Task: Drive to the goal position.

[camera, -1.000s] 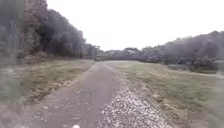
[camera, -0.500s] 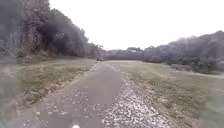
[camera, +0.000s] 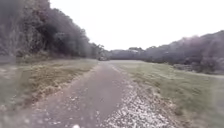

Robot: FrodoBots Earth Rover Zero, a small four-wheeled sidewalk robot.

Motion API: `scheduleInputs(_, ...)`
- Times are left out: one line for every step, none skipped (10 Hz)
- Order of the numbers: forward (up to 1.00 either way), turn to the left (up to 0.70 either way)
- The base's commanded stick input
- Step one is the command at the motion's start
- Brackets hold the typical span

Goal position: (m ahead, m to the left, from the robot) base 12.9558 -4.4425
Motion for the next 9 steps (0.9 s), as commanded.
scheduleInputs(0.45, 0.27)
scheduleInputs(0.45, 0.27)
scheduleInputs(0.45, 0.27)
scheduleInputs(0.45, 0.27)
scheduleInputs(0.45, 0.27)
scheduleInputs(0.45, 0.27)
scheduleInputs(0.45, 0.27)
scheduleInputs(0.45, 0.27)
scheduleInputs(0.45, 0.27)
